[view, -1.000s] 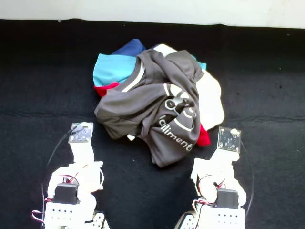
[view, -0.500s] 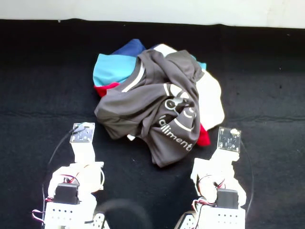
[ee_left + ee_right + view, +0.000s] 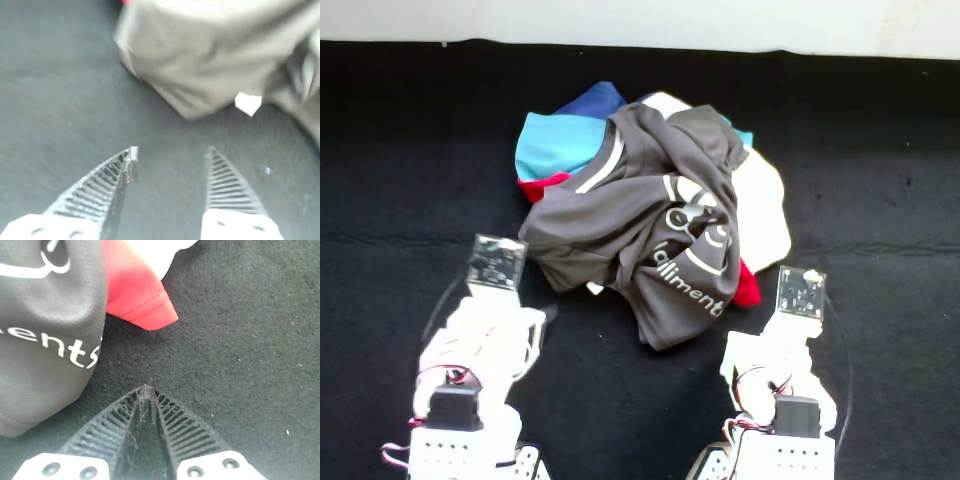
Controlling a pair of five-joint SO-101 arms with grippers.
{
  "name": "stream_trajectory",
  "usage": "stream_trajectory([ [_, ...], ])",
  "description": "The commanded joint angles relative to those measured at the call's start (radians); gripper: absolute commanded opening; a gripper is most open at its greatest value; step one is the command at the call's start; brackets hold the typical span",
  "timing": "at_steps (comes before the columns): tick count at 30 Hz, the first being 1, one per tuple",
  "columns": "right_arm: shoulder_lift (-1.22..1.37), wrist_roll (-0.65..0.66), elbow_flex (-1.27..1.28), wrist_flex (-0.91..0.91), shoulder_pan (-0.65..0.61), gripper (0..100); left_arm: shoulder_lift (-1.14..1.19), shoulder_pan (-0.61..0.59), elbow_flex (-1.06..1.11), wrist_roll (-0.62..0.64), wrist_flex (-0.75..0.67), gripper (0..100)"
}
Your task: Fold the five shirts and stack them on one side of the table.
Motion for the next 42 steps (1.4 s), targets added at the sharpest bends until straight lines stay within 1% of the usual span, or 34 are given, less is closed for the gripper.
stream_trajectory([
  [1, -0.001, -0.006, 0.128, 0.005, 0.012, 0.9, 0.013, -0.015, -0.182, -0.006, -0.014, 26],
  [5, -0.001, -0.006, 0.128, 0.005, 0.012, 0.9, 0.048, -0.012, -0.371, -0.006, -0.012, 26],
  [8, -0.001, -0.006, 0.128, 0.005, 0.012, 0.9, 0.196, 0.03, -0.466, -0.006, -0.012, 27],
  [12, -0.001, -0.006, 0.128, 0.005, 0.012, 0.9, 0.498, 0.105, -0.624, 0.02, -0.012, 31],
  [15, -0.001, -0.006, 0.128, 0.005, 0.012, 0.9, 0.757, 0.166, -0.783, 0.029, -0.017, 31],
  [17, -0.001, -0.006, 0.128, 0.005, 0.012, 0.9, 0.923, 0.202, -0.898, 0.064, -0.018, 31],
  [20, -0.001, -0.006, 0.128, 0.005, 0.012, 0.9, 1.164, 0.234, -1.099, 0.127, -0.014, 31],
  [24, -0.001, -0.006, 0.128, 0.005, 0.012, 0.9, 1.455, 0.283, -1.333, 0.164, -0.012, 31],
  [29, -0.001, -0.006, 0.128, 0.005, 0.012, 0.9, 1.761, 0.318, -1.552, 0.17, -0.012, 31],
  [33, -0.001, -0.006, 0.128, 0.005, 0.012, 0.9, 1.971, 0.321, -1.656, 0.17, -0.012, 31],
  [38, -0.001, -0.006, 0.128, 0.005, 0.012, 0.9, 2.223, 0.306, -1.716, 0.161, -0.012, 31],
  [39, -0.001, -0.006, 0.128, 0.005, 0.012, 0.9, 2.265, 0.298, -1.724, 0.146, -0.012, 31],
  [42, -0.001, -0.006, 0.128, 0.005, 0.012, 0.9, 2.364, 0.262, -1.745, 0.04, 0.003, 30],
])
